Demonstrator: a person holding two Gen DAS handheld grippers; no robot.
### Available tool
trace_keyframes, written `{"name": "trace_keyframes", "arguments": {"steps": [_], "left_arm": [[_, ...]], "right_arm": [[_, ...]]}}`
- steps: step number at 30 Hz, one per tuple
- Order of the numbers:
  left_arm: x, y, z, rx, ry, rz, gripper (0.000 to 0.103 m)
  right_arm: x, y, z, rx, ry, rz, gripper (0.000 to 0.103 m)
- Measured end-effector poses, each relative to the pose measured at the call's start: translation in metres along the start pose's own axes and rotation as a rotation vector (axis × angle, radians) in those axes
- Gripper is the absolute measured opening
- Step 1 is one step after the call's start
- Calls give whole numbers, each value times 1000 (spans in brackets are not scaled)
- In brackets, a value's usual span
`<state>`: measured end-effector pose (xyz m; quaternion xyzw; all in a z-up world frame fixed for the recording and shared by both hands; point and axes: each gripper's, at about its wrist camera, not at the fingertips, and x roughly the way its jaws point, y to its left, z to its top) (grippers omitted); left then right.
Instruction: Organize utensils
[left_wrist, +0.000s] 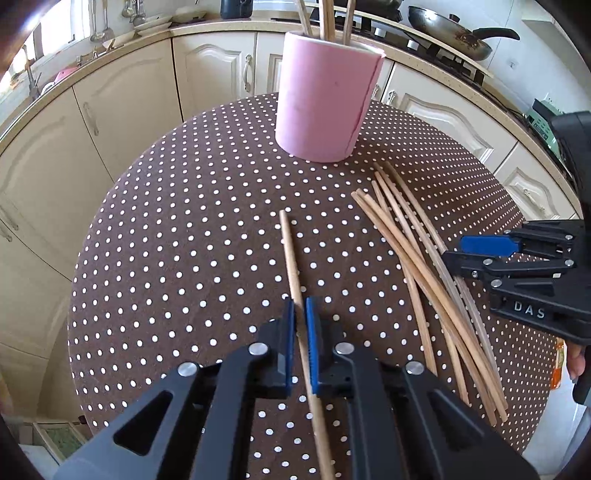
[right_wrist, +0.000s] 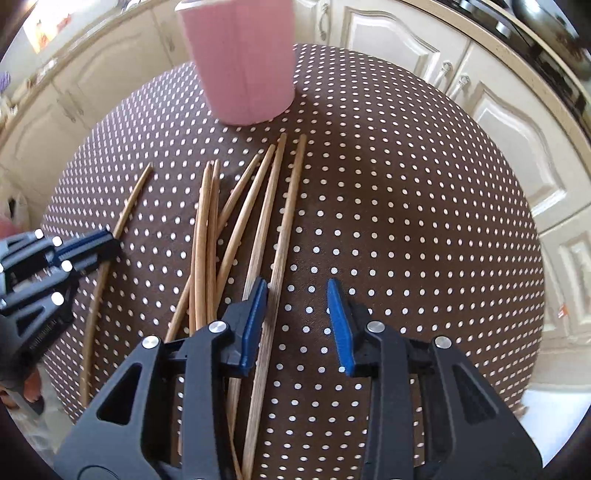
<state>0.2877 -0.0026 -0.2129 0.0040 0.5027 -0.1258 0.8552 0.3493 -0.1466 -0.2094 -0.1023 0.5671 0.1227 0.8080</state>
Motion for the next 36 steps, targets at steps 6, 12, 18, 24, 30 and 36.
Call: {"name": "trace_keyframes", "arguments": {"steps": [6,12,18,24,30,36], "left_arm": [[-1,3,1,8,3,-2,6],[-1,3,1,3,1,1,6],[-4,6,-2,-15,-18,-30,6],[-25,9,1,-25,-114,-51,6],[-53,0,10,-12,-230,-79,6],[-80,-14,24,4,-336,-102,6]], "right_arm": [[3,10,11,-42,36,14,9],[5,9,11,-28,8,32,7],[-7,-6,-14,30,-63,48,6],[-27,-29,-28,96,-158,115,6],[-63,-39,-40,106,-270,184,6],[-102,-34,-40,93,-368,214,7]]}}
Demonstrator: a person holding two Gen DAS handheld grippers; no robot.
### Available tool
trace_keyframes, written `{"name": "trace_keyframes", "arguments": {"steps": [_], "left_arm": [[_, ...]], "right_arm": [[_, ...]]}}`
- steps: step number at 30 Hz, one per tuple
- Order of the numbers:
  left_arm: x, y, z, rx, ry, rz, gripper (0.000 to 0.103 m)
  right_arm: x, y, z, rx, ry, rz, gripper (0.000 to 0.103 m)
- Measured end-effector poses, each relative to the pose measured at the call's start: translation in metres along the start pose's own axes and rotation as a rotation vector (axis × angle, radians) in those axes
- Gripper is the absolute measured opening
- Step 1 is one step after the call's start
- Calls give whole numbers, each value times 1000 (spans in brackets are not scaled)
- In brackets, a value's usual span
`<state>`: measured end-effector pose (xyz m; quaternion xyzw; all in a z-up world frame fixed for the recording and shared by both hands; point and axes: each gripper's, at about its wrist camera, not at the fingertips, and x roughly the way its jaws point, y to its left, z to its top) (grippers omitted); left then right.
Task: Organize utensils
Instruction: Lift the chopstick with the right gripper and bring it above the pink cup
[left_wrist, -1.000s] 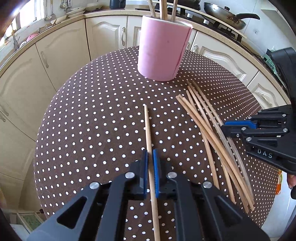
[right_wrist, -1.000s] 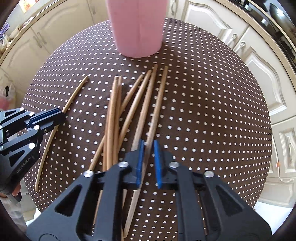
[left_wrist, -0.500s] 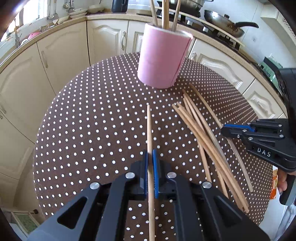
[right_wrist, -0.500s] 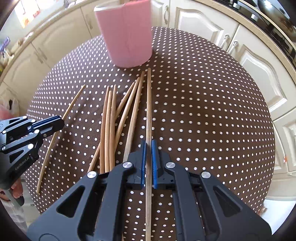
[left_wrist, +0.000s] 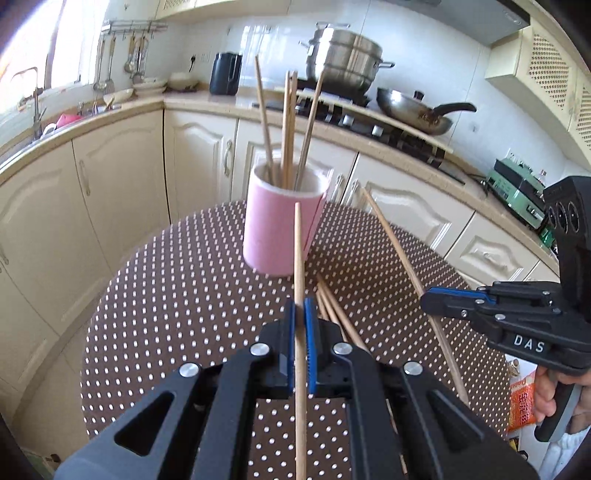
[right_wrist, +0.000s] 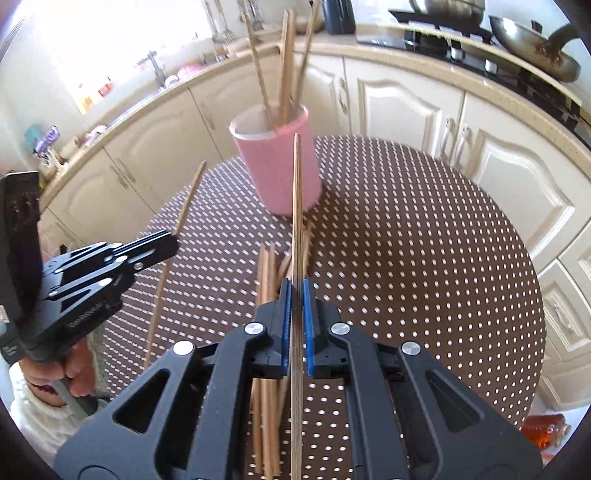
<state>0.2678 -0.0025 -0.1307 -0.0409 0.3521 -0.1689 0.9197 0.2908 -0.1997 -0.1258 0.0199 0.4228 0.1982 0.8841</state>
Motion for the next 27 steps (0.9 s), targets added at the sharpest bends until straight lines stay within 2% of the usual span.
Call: {"name": "trace_keyframes", "arguments": {"steps": [8,12,18,27], "left_arm": [[-20,-21,29,18,-112,-55,6],[-23,-30,44,20,-163,-79,6],[-33,-38,66,41,-282,-124,6],[-29,-31,108,20,-415,-146,6]], "right_arm": [[-39,22,18,-18,-142,49,6],[-44,32,27,-27,-188,71,6],[-50,36,44,-18,-275,90,7],[-55,34,74,8,-419,111,6]]}}
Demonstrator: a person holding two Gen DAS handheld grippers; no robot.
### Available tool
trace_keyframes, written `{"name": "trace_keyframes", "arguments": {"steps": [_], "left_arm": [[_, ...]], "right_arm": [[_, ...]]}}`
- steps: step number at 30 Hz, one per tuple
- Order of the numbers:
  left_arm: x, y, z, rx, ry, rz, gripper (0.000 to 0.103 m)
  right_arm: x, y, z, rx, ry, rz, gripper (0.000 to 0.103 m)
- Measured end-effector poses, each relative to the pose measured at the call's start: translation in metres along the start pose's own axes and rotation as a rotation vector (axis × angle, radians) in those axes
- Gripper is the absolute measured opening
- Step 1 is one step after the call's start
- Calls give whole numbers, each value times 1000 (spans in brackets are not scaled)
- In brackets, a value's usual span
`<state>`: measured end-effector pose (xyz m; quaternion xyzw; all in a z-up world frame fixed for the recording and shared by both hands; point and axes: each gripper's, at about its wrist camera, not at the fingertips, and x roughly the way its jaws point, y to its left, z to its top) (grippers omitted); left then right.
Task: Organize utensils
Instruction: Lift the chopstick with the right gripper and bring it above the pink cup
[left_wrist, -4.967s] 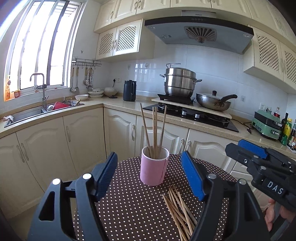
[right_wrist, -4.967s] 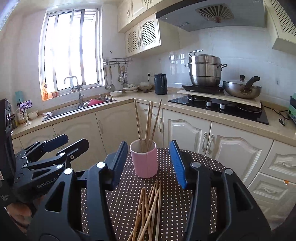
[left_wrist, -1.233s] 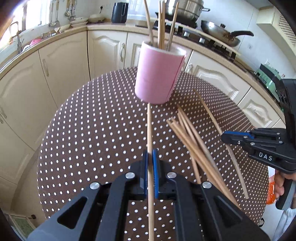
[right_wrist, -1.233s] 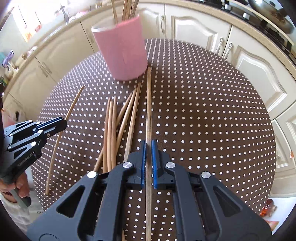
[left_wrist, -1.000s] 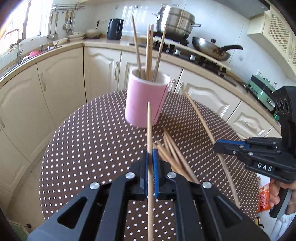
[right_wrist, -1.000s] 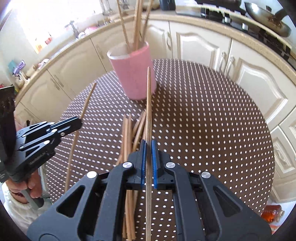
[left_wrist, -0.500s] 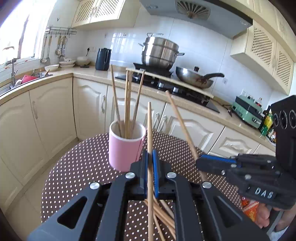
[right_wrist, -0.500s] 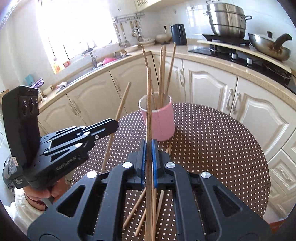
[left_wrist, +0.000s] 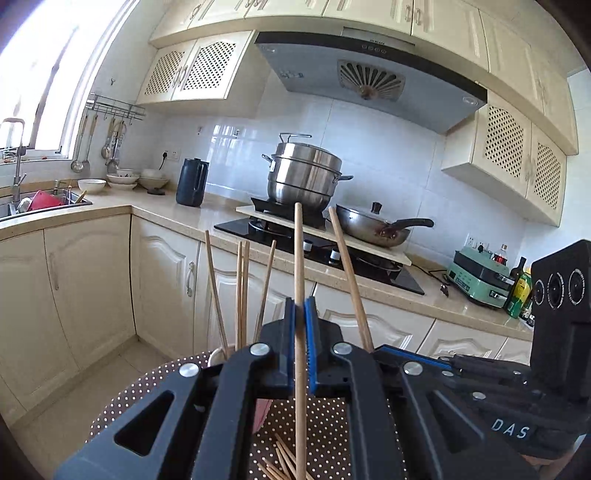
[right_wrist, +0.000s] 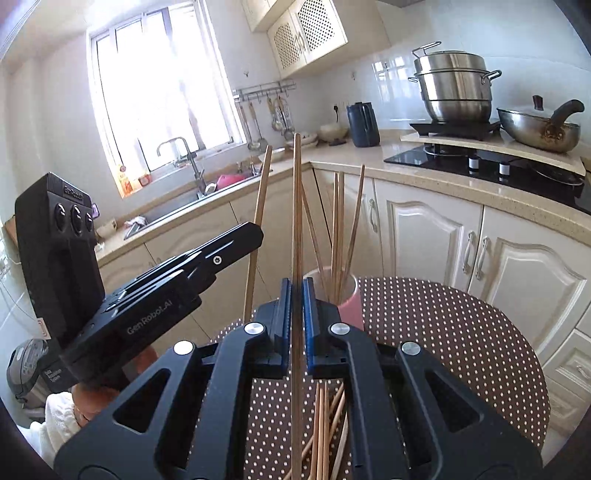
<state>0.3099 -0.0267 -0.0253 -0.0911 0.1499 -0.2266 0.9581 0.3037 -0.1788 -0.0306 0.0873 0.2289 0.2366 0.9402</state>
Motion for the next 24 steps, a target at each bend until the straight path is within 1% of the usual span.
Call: {"name": "trace_keyframes", "arguments": {"steps": [3,5,9,10,15,22,23,24], "left_arm": [[9,4,8,2,-31,7,6],[15,7,13,6,-67,34,6],[30,18,19,-27,-121,36,6],[35,19,20,-24,-134,49,6],[55,31,27,-34,-170,78,6],[64,43,34,-53,-264,130,6],[65,44,35,-52,-267,122,6],[68,43,35,-42,-269,132,6]], "right_arm": [[6,-2,9,10,-34,2,6],[11,-3,15,12,-65,0,6],[28,-8,25,22,-108,-2,6],[34,-9,27,21,-119,-6,6],[54,-13,36,20,-200,-25,6],[77,-19,50,7,-294,-58,6],[81,-20,51,6,-304,-63,6],[84,-21,52,3,-318,-67,6]]}}
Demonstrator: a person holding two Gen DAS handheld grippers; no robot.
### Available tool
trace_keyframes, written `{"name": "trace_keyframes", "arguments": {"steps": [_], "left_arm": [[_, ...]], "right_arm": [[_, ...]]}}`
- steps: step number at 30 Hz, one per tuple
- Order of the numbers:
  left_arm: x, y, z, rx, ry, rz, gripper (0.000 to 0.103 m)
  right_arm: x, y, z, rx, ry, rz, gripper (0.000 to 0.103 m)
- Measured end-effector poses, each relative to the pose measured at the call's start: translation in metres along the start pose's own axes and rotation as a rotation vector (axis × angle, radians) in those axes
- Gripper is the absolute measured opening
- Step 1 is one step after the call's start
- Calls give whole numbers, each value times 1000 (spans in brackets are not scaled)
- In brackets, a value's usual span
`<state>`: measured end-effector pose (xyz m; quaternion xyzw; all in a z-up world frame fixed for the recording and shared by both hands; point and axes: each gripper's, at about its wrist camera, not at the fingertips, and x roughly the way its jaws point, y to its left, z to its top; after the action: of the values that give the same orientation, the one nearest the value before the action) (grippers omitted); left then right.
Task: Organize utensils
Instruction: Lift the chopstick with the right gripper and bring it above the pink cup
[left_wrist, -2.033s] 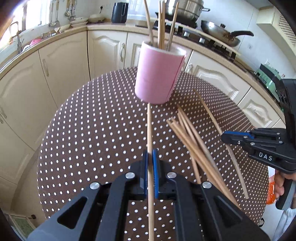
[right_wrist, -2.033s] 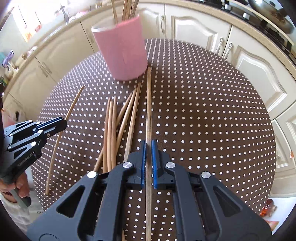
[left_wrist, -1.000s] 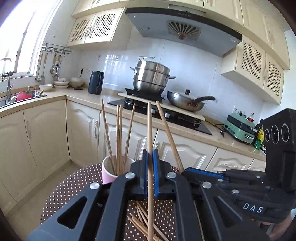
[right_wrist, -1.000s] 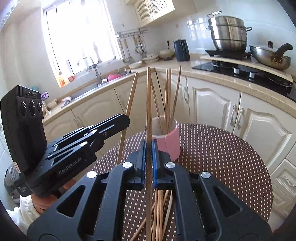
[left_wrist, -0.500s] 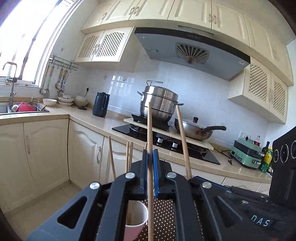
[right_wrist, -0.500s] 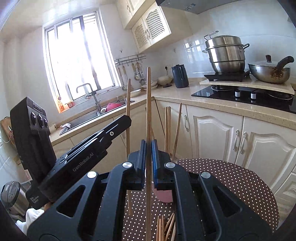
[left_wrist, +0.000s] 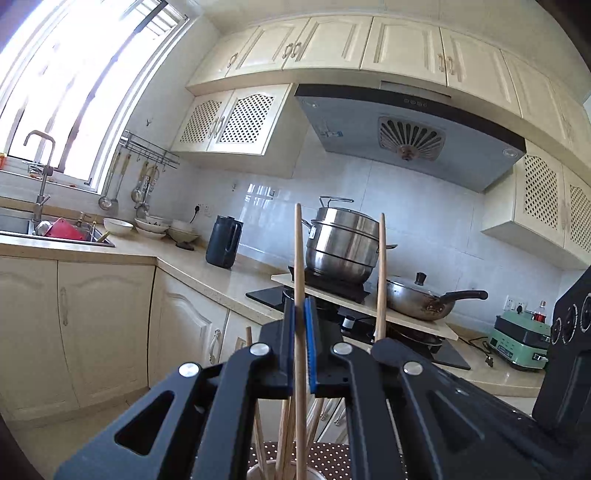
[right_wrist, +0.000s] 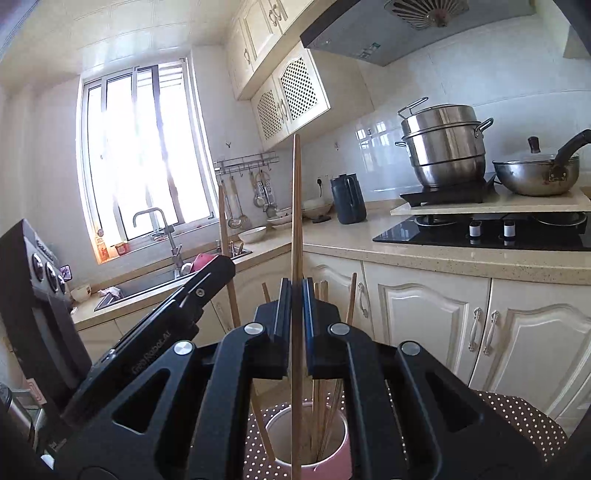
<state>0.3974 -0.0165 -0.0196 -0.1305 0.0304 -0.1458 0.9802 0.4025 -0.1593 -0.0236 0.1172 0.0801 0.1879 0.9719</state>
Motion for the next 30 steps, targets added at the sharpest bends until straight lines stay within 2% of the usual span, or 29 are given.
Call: {"name": "trace_keyframes", "arguments": {"steps": [12,30], "left_arm": [[13,17,-24,-10,39,35,6],[-22,19,-49,53,153,31,6]], "right_arm": [[24,-14,-27,16,15,-8,7],[-16,-19,-53,0,107,12,7]]}}
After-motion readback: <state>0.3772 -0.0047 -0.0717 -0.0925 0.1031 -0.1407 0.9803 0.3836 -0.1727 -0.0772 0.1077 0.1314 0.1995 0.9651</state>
